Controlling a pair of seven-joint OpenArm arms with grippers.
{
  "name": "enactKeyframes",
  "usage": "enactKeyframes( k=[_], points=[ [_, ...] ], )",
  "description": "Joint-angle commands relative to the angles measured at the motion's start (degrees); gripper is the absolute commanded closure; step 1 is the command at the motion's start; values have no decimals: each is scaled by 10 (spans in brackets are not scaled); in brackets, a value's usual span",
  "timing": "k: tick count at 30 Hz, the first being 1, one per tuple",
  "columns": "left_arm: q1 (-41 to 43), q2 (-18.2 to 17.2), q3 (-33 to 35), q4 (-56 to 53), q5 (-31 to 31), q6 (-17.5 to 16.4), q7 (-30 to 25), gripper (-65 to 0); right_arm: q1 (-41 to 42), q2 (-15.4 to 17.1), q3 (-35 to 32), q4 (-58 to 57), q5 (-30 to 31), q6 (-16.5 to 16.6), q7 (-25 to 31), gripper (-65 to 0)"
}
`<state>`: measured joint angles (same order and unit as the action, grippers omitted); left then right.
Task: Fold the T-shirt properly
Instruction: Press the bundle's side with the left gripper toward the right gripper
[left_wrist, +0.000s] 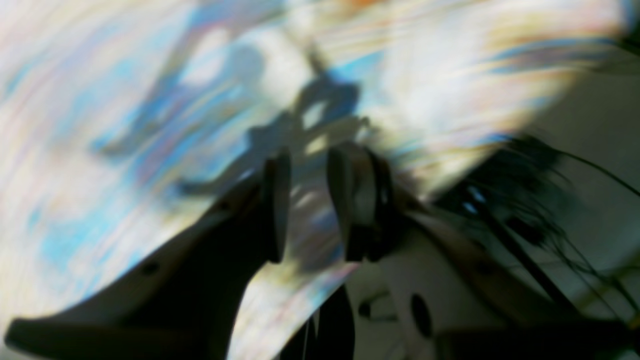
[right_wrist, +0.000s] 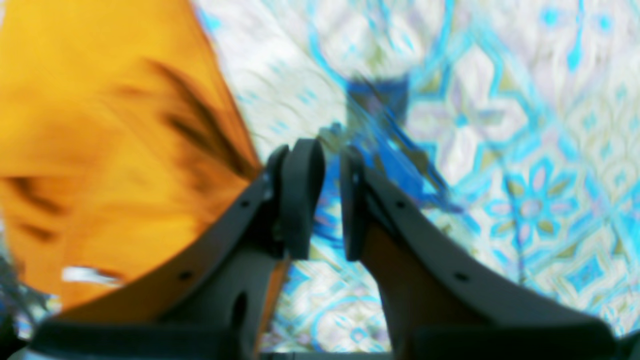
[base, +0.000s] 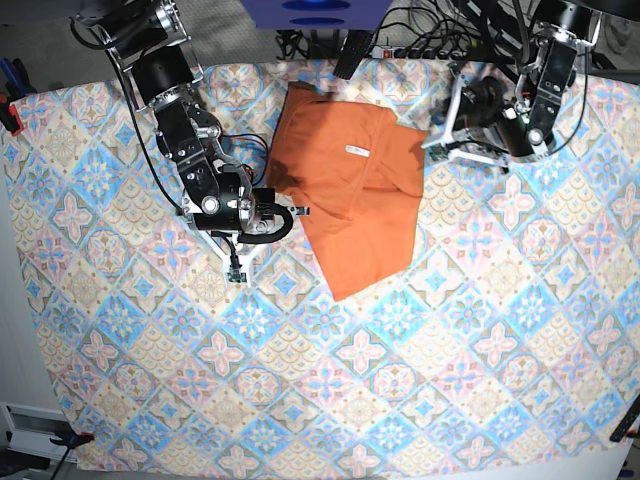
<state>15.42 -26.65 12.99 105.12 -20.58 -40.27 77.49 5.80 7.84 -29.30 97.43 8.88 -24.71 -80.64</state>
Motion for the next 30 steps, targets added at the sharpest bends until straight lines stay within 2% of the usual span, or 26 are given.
enactKeyframes(
  k=[1, 7, 11, 15, 17, 24, 30],
  points=[
    [-5, -11, 5, 9, 5, 3, 4, -161, 12, 2, 2, 6, -5, 0, 6, -97],
    [-14, -4, 39, -10, 6, 3, 3, -161, 12, 3, 7, -9, -4, 0, 6, -97],
    [-49, 18, 47, -93, 8, 3, -10, -161, 14, 3, 7, -49, -4, 0, 6, -97],
    [-100, 33, 97, -187, 3, 3, -43, -161, 13, 3, 7, -70, -4, 0, 6, -97],
    [-121, 55, 103, -218, 7, 3, -45, -161, 13, 3, 7, -82, -4, 0, 6, -97],
    [-179, 110, 107, -233, 10, 3, -45, -161, 1, 10, 7, -87, -4, 0, 6, -97],
    [-227, 124, 101, -252, 8, 3, -44, -161, -11, 25, 8, -82, -4, 0, 6, -97]
  ],
)
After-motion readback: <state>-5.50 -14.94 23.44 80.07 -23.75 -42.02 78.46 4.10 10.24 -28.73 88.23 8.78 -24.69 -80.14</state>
